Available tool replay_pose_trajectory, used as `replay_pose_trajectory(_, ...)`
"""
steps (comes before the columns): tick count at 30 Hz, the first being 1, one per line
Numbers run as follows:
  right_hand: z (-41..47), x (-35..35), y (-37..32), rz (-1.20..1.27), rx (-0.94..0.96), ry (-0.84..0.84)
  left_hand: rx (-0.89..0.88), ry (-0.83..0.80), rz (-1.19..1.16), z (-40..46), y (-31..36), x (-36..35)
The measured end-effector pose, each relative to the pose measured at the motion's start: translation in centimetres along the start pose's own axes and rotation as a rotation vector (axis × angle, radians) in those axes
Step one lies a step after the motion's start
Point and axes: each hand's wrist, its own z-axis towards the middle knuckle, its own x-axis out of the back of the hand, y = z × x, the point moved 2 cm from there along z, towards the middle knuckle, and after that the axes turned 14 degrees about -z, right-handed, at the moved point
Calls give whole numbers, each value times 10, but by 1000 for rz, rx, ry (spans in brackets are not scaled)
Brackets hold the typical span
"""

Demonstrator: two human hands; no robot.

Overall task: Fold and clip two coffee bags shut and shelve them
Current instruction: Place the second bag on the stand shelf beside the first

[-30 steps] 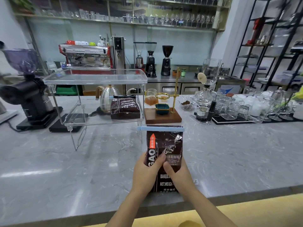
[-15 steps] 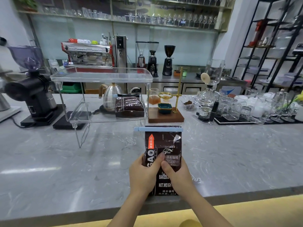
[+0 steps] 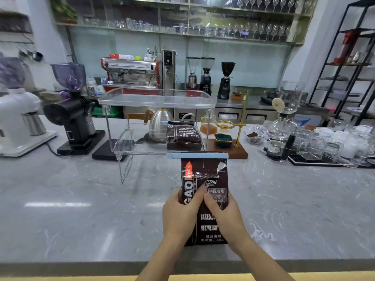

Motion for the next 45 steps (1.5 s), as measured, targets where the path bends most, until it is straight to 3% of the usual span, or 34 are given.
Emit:
replay_pose_trajectory(6,5,-20,-13,51,-10,-73,103,-44,-99,8,8,14)
replay_pose_trajectory(13,17,-53,-44,117,-16,-139,94,-19,-148,21,36,51)
replay_pose_trajectory(18,33,-76,-68,126,-30,-189,-22,-7,-106,26,57,80)
replay_pose_trajectory(22,45,-94,-83,151,-49,-216,-113,-126,-47,27,61,98)
replay_pose_trajectory(27,59,-108,-98,248,-203,-235,-273,-198,161,24,58,113)
replay_pose_trajectory(30,65,-112,-102,245,-248,-268,-330,-137,208,30,60,115)
replay_pose_trajectory(33,70,-110,-103,160,-170,-292,-340,-69,167,43,64,116)
replay_pose_trajectory(40,55,-110,-112,-215,230,-482,-401,108,63,63,75,115)
replay_pose_trajectory(45,71,-114,-111,-450,397,-364,-376,113,110,78,87,111)
